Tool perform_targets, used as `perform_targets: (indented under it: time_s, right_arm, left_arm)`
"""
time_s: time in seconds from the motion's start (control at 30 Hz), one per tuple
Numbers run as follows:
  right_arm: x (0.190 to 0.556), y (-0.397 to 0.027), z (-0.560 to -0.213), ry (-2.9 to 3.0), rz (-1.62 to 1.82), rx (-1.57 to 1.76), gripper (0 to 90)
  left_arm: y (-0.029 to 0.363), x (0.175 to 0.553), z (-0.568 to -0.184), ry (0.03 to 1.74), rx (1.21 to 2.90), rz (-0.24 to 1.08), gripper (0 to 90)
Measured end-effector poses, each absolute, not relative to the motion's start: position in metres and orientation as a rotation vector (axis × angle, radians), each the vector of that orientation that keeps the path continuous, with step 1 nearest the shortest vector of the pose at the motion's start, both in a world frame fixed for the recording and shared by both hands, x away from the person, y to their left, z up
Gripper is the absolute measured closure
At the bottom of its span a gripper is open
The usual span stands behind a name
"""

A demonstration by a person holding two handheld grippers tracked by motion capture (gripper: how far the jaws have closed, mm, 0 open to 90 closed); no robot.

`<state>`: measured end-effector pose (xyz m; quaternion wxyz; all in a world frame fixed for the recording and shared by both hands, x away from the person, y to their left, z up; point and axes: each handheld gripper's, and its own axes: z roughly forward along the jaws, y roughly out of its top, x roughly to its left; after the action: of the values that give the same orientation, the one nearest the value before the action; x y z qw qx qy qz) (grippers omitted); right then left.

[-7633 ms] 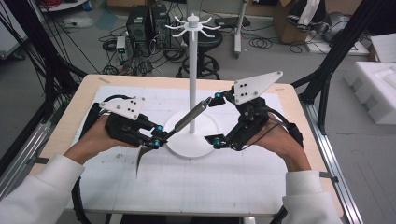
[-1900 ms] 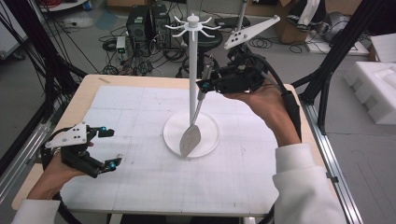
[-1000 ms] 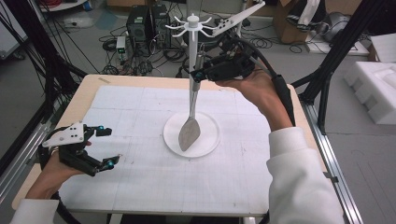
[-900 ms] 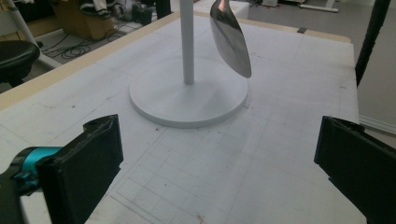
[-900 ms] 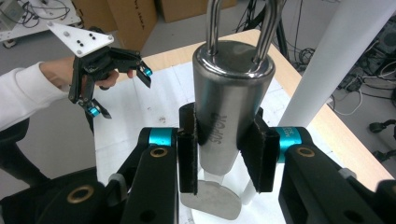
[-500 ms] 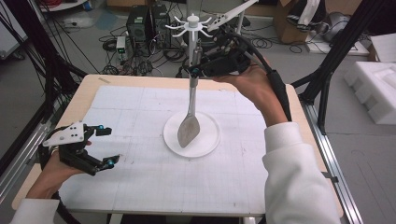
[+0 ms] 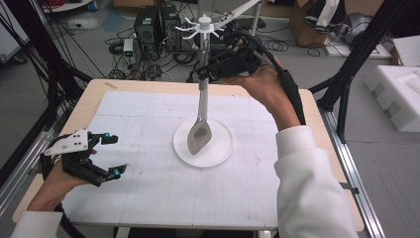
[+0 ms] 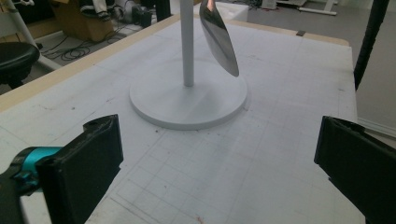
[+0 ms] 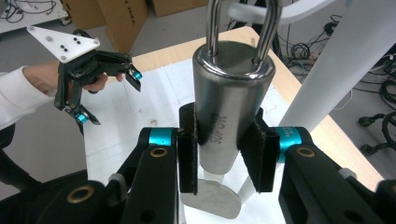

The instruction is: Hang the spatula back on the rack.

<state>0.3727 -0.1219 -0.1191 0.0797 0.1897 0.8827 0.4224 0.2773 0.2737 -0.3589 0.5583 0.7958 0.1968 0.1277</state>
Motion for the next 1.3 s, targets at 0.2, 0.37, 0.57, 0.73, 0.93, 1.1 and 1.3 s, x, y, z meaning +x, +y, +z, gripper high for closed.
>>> perform_targets:
  time_s: [0.2,0.37,0.57,0.73,0.93,1.1,1.3]
  right_arm:
    - [0.375,-0.12,-0.12,2.639,1.248,0.579,69.5]
    - [0.377,-0.12,-0.121,2.638,1.249,0.596,69.5]
    - [0.381,-0.12,-0.123,2.638,1.233,0.616,69.4]
    - [0.382,-0.122,-0.127,2.62,1.236,0.62,69.1]
    - [0.377,-0.129,-0.131,2.563,1.254,0.602,62.6]
    - [0.367,-0.144,-0.143,2.536,1.284,0.594,58.2]
    - [0.357,-0.169,-0.164,2.509,1.349,0.598,50.1]
  left_arm:
    - [0.274,0.277,-0.359,0.464,1.876,0.301,1.7]
    - [0.274,0.278,-0.359,0.464,1.877,0.3,1.7]
    - [0.274,0.277,-0.359,0.468,1.875,0.3,1.7]
    - [0.274,0.277,-0.359,0.464,1.885,0.302,1.7]
    - [0.273,0.277,-0.36,0.471,1.883,0.302,1.7]
    - [0.274,0.278,-0.36,0.473,1.881,0.297,1.7]
    - [0.277,0.278,-0.359,0.473,1.858,0.292,1.7]
